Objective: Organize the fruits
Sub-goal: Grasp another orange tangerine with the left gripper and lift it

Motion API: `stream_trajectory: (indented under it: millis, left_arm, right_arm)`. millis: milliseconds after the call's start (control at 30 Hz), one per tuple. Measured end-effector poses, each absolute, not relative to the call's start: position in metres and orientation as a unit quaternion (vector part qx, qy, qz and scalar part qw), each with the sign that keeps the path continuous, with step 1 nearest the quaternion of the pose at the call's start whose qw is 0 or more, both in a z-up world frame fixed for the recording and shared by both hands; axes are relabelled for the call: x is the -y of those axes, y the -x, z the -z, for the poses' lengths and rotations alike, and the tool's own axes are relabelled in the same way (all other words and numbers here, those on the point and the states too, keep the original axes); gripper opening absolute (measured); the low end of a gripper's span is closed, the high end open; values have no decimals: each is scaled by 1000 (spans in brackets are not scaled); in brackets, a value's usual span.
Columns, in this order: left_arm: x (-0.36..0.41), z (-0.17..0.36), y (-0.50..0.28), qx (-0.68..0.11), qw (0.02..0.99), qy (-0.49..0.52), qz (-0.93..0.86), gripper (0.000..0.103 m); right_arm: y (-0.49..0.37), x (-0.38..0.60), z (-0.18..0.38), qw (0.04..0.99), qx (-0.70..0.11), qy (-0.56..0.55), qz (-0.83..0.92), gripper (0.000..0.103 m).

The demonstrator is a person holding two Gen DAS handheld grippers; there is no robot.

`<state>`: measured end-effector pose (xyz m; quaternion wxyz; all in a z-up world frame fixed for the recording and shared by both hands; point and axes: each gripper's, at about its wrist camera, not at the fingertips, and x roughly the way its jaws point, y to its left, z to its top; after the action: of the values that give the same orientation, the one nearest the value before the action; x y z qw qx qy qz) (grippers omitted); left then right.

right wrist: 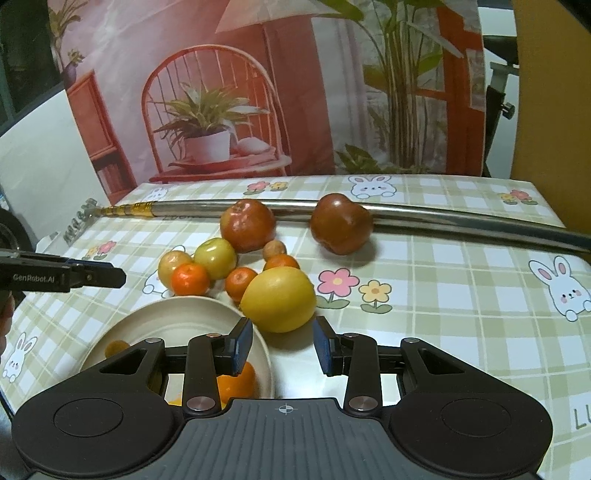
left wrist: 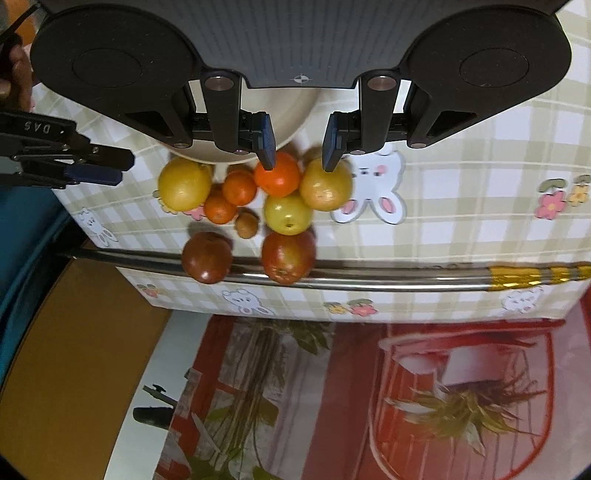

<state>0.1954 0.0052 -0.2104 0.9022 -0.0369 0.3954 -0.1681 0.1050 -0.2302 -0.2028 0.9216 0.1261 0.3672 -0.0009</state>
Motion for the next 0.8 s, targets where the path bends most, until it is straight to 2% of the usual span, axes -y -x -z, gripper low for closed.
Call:
stream_trajectory:
  millis: [600, 800]
  left_arm:
    - [24, 243, -236, -448, 879, 75, 146, 33]
    - [33, 245, -243, -452, 878, 67, 144, 38]
  right_arm:
    - [-104, 245, 208, 920, -368, -136, 12, 34]
    - [-105, 246, 212, 918, -371, -140, 12, 34]
